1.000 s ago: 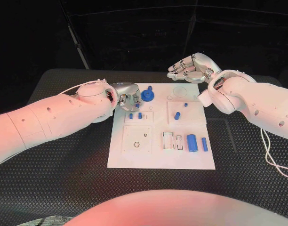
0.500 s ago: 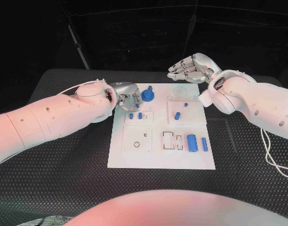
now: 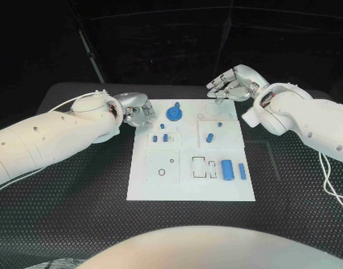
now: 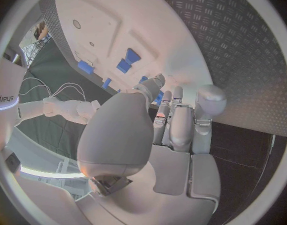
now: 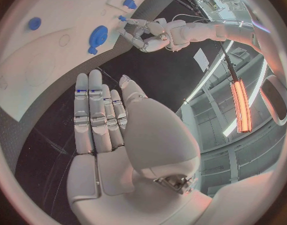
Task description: Assemble the parts on the task board
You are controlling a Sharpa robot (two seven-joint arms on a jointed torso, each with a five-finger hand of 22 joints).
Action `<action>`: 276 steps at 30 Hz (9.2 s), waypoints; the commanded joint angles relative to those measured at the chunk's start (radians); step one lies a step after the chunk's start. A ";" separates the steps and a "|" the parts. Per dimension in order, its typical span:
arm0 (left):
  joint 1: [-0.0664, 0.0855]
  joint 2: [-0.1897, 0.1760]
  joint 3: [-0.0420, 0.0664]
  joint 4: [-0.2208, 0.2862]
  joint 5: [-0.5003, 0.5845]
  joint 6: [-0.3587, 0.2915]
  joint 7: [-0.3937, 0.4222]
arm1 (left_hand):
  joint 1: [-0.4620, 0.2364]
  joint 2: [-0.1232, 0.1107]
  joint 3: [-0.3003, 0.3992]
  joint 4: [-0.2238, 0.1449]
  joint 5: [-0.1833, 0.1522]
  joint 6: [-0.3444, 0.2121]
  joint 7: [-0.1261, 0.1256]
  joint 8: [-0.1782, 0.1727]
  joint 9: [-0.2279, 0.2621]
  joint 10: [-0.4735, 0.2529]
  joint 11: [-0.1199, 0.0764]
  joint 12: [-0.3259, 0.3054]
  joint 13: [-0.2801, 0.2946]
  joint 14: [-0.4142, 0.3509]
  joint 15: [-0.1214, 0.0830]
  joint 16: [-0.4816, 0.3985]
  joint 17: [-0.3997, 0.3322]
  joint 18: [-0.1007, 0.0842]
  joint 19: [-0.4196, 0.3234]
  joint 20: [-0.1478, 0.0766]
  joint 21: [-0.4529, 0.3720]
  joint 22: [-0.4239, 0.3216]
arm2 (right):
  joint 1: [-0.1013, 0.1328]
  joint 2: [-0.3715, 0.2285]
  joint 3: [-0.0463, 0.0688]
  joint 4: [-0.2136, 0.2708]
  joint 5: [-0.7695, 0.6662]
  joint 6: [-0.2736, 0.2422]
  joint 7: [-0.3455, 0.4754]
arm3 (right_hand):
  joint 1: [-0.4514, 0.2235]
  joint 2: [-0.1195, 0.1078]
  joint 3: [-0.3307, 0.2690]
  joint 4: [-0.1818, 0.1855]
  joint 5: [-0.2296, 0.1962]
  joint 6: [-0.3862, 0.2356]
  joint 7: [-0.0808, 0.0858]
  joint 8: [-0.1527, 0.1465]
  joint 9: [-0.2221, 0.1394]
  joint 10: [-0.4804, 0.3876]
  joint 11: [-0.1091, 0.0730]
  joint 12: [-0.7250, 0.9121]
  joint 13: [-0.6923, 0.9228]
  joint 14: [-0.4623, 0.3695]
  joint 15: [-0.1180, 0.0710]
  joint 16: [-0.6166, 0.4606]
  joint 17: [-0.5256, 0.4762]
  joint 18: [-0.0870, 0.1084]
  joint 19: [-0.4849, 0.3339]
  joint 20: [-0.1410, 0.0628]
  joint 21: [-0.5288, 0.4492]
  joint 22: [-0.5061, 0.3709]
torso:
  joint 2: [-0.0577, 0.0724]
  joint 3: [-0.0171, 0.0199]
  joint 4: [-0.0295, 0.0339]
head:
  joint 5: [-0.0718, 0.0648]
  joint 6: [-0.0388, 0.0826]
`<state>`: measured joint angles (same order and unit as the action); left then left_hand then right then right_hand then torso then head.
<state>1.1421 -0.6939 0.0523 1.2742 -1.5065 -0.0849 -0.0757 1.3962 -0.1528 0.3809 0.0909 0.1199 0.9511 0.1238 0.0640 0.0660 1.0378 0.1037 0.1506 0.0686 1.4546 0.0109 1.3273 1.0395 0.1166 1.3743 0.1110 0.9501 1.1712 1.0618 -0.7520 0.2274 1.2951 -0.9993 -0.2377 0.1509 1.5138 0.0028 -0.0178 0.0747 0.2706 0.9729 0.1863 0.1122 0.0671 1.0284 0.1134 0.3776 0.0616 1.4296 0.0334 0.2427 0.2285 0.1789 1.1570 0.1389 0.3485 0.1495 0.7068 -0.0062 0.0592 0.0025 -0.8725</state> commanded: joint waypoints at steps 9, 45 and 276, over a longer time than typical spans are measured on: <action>-0.004 -0.097 0.016 0.038 0.595 -0.218 0.190 | 0.007 0.028 0.020 -0.004 0.000 0.106 0.029 0.060 0.015 0.067 -0.012 0.056 0.016 -0.151 -0.003 -0.216 -0.332 0.056 -0.143 -0.003 -0.322 -0.189 | 0.001 -0.051 0.000 0.046 -0.491 0.064 -0.240 | -0.005 -0.038 0.122 0.009 -0.074 0.080 -0.032 -0.021 -0.002 0.136 -0.040 -0.148 0.002 0.058 -0.044 0.414 0.236 -0.001 0.061 -0.061 0.265 0.173 | 0.001 0.0007 0.0001 | -0.043 0.036; -0.041 -0.196 0.017 0.183 1.274 -0.199 0.523 | -0.020 0.035 -0.023 0.008 -0.002 0.102 0.029 0.061 0.009 0.068 -0.013 0.091 0.026 -0.236 0.001 -0.338 -0.492 0.066 -0.196 0.004 -0.431 -0.256 | -0.038 -0.087 -0.065 0.199 -0.667 0.126 -0.351 | -0.028 -0.109 0.262 0.045 -0.118 0.052 -0.019 -0.027 0.005 0.092 -0.019 -0.193 0.004 0.076 -0.028 1.025 0.841 -0.011 0.019 -0.029 0.613 0.476 | 0.005 -0.0011 -0.0039 | -0.088 0.076; -0.056 -0.186 0.017 0.160 1.278 -0.168 0.463 | 0.004 0.046 -0.040 -0.014 0.000 0.086 0.041 0.055 0.005 0.026 -0.002 0.103 0.027 -0.253 0.008 -0.361 -0.521 0.065 -0.193 0.008 -0.457 -0.277 | -0.188 -0.293 -0.079 0.573 -0.903 0.083 -0.563 | -0.051 -0.160 0.216 0.080 -0.117 0.122 -0.052 -0.023 0.002 0.130 -0.042 -0.168 0.011 0.066 -0.041 1.126 0.910 -0.019 -0.017 -0.039 0.720 0.574 | 0.004 -0.0001 -0.0043 | -0.101 0.029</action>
<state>1.0851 -0.8810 0.0682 1.4340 -0.2320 -0.2645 0.3857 1.3962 -0.1094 0.3451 0.0799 0.1199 1.0416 0.1644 0.1195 0.0718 1.0701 0.1036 0.2483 0.0941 1.2063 0.0197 0.9721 0.5197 0.1615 1.1850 0.1144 0.4970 0.8955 0.8740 -1.0481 0.1476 1.8689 -1.8992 -0.1964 -0.4328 1.4564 -0.1567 0.1915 0.1526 0.1575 1.0960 0.1431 0.0861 0.0683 1.1629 0.0747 0.2089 0.0738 1.4667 -0.0021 1.3642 1.1398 0.1788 1.1366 0.1017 1.0715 0.7234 0.7108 -0.0065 0.0548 -0.1000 -0.8423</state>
